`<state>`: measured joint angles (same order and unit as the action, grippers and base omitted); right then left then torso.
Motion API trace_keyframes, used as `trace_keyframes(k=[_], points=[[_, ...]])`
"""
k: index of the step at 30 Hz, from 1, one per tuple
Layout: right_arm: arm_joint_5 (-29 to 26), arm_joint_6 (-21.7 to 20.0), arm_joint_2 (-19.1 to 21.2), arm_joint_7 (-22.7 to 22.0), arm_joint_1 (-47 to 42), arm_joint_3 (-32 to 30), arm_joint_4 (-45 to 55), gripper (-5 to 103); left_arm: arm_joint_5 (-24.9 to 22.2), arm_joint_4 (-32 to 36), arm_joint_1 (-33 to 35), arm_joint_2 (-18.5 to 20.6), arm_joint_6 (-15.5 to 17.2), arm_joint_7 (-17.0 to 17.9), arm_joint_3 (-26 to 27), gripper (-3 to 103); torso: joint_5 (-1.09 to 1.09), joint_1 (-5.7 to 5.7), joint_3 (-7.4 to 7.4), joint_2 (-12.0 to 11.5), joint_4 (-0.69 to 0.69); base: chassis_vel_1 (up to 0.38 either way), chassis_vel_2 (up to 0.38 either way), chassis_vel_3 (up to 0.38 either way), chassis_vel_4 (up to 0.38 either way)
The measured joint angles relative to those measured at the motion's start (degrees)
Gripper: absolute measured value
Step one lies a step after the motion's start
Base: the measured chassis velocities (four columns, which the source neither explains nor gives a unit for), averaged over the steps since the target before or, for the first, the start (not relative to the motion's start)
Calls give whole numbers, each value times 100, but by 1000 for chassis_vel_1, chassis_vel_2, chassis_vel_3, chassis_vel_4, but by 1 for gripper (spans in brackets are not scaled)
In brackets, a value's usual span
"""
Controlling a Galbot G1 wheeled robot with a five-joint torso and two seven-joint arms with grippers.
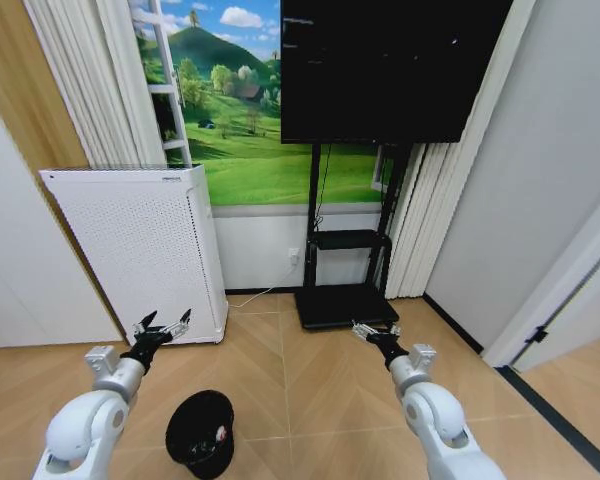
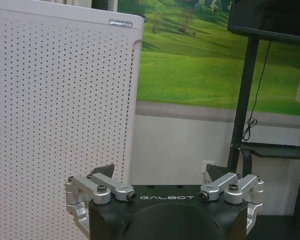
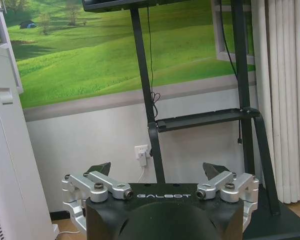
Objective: Pick up the trash bin and place the garbage on the floor into it.
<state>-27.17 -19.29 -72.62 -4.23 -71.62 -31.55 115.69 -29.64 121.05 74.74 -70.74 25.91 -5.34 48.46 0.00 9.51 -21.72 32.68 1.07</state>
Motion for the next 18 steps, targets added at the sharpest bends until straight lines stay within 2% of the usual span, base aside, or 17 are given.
trace_keyframes(k=[18], points=[[-11, -28, -16, 1, -17, -5, 49, 100, -69, 69, 14, 54, 13, -7, 46, 100, 0, 160, -238, 397, 0, 0, 0, 0, 0]])
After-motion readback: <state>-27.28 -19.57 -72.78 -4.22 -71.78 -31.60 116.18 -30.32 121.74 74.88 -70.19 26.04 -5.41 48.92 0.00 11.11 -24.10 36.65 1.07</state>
